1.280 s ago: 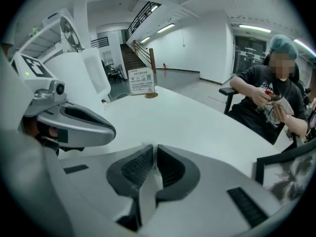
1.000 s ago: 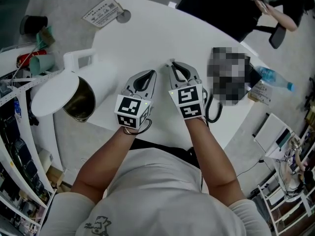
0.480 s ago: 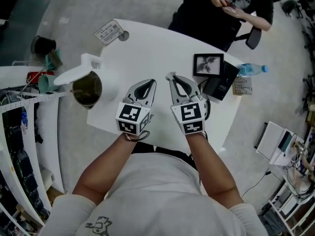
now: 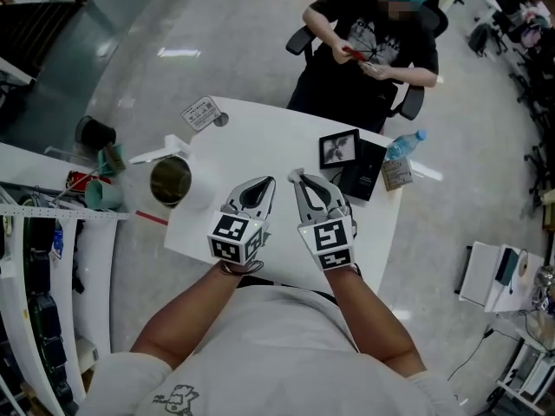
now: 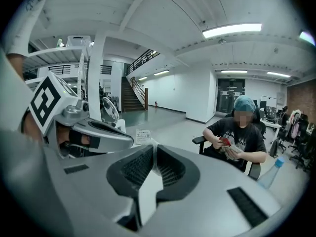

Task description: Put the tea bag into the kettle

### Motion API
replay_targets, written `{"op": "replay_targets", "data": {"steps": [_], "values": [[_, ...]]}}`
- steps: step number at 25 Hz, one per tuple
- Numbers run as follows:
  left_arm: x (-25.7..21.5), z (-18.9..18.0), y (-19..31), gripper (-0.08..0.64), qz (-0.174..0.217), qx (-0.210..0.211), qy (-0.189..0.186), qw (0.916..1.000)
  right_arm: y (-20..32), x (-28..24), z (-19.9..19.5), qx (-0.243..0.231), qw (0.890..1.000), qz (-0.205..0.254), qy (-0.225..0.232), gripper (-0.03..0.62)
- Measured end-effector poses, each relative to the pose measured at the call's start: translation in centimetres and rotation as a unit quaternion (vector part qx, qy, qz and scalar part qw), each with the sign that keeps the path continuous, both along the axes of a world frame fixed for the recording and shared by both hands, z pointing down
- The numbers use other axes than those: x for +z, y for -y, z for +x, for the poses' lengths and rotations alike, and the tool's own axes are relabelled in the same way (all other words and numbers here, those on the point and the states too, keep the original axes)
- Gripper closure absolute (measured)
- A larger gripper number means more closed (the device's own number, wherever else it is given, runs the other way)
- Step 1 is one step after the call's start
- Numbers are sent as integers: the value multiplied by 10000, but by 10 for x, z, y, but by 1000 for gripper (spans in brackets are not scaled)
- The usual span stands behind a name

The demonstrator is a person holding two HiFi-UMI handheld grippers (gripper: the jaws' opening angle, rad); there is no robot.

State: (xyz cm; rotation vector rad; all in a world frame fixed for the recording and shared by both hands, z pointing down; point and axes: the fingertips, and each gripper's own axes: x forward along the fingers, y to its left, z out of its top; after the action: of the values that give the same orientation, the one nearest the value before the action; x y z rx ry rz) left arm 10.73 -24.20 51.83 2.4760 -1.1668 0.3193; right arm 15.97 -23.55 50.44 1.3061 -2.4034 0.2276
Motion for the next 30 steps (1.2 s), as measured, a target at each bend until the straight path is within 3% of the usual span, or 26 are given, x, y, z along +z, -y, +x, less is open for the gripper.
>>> {"op": "replay_targets", "data": {"steps": [6,12,15,20,26,30], "values": [[-19,-4,-12,551,225,-76,288,9993,-14,-7,-4,-188,9995,78,251,560],[-39,-33,-13,551,522,-165,572,9969,-12,-18,-30,-355,9982,245,426,560],[-40,-54,-8,551,532,-170,494,9972,-8,-24,-44,-257,9982,315,436,560],[-47,-83,2,551,739,169,509,9958,-4,-31,-74,79,9986,315,426,560],[-45,-124,1,551,760,683,412,9939,-5,-36,-128,366,9981,330,370,560],[-46,-163,1,551,714,810,262,9938,-4,-41,-171,492,9975,346,360,560]]}}
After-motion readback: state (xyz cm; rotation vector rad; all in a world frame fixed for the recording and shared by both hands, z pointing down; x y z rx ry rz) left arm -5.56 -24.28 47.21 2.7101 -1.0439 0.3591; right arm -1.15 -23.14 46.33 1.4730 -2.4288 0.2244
